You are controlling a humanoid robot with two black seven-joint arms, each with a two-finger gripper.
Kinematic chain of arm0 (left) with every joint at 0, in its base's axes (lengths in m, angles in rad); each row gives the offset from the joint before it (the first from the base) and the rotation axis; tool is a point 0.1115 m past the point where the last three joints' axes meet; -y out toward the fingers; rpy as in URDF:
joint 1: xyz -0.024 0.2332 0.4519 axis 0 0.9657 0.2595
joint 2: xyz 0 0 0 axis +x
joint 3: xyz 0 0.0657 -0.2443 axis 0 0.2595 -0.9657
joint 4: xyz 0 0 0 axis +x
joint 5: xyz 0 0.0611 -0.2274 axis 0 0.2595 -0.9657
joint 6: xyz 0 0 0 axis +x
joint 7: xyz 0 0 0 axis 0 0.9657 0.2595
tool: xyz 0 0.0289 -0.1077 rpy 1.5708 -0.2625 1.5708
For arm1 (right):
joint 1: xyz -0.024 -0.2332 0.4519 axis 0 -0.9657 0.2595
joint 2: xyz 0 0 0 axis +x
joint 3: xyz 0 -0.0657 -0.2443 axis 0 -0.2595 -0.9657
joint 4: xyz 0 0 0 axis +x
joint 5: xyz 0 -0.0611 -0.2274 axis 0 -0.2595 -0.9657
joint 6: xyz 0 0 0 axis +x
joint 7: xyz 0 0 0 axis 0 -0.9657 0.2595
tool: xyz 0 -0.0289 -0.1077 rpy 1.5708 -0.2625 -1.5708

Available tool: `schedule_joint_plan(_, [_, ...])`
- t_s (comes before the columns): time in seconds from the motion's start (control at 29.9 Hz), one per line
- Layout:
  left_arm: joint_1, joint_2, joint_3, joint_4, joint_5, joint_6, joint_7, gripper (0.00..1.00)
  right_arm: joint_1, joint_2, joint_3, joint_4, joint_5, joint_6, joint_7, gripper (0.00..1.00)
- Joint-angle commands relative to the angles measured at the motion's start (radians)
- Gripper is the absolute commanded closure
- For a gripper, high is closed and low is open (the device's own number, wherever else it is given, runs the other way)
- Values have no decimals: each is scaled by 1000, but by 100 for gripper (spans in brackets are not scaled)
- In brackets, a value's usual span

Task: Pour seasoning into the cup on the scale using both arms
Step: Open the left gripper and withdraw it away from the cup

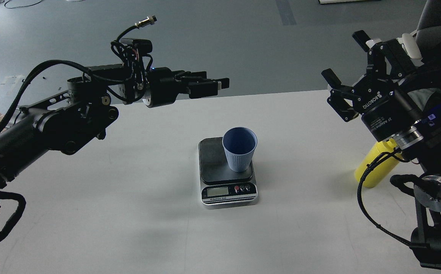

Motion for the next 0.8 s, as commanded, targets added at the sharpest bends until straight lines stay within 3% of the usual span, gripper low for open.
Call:
schedule_joint_plan(0.0, [3,5,-52,40,-274,60,0,2,2,0,4,0,2,0,0,0])
schedule_joint_plan(0.1, [15,26,-170,40,-632,30,0,2,2,0,32,2,6,-3,5,0])
schedule_joint_plan(0.17, [50,72,-196,43,-942,-68,0,2,2,0,65,2,15,-6,75,0])
schedule_joint_plan(0.23, [80,93,-205,24,-1057,-90,0,2,2,0,81,2,37,-5,141,0])
schedule_joint_plan(0.3, [100,106,-221,14,-1104,-93,0,2,3,0,84,2,78,-3,164,0])
schedule_joint_plan(0.53, [184,127,-346,7,-1161,-191,0,2,2,0,90,2,388,18,179,0])
schedule_joint_plan(0.77, [250,160,-345,7,-1159,-191,0,2,-55,0,154,2,577,47,182,0])
